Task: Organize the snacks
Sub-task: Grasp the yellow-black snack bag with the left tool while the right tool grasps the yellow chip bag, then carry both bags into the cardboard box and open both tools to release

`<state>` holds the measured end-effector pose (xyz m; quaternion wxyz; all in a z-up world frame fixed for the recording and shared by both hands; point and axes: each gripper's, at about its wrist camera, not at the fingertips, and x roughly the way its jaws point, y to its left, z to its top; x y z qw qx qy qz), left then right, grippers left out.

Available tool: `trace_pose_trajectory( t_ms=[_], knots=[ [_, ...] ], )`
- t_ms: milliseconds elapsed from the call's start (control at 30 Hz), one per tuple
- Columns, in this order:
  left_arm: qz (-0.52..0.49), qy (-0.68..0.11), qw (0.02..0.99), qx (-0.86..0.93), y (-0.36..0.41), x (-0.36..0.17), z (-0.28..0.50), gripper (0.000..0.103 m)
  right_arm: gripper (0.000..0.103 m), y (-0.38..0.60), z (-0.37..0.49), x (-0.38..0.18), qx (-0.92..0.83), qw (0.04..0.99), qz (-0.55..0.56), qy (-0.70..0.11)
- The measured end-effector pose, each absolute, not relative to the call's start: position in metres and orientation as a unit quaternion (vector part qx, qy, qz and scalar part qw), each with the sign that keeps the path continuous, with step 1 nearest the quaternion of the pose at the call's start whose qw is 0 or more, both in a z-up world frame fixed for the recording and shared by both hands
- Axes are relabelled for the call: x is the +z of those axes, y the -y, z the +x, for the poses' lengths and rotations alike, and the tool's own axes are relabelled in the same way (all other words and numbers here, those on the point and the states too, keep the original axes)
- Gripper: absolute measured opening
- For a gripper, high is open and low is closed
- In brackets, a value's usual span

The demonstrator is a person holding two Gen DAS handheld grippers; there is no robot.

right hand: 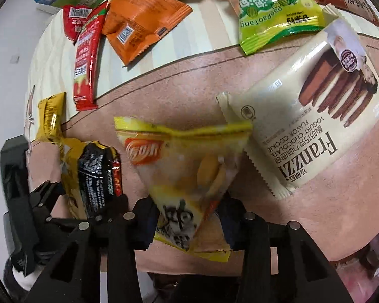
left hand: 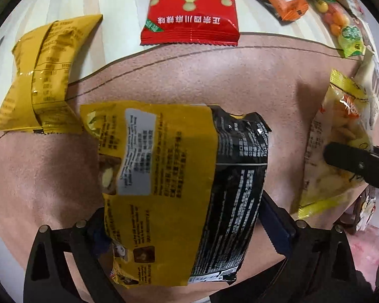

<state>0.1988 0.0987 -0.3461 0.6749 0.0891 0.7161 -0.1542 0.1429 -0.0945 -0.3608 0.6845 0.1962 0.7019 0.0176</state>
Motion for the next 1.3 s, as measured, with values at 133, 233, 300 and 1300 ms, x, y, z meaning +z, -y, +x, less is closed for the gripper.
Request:
trace_pose_trajectory(
  t_ms=[133,233,300,1300],
  knots=[
    [0.041,-0.699,0.703,-0.125,-0.112,-0.34,0.184,0.086,0.035,0.088,0.138,-0.353,0.007,0.695,0.185,-0.694],
    [0.004,-0.69,0.716,-0.106,-0.124,-0.326,0.175,0.086,0.033,0.081,0.133,-0.34,0.005,0.707,0.17,-0.686],
    [-0.019,-0.687,0.72,-0.097,-0.126,-0.317,0.171,0.086,0.032,0.08,0.129,-0.334,0.008,0.712,0.168,-0.682],
    [-0.104,-0.611,0.78,-0.089,0.008,-0.136,0.502,0.086,0.032,0.209,0.428,-0.12,0.102,0.793,0.147,-0.583]
  ],
)
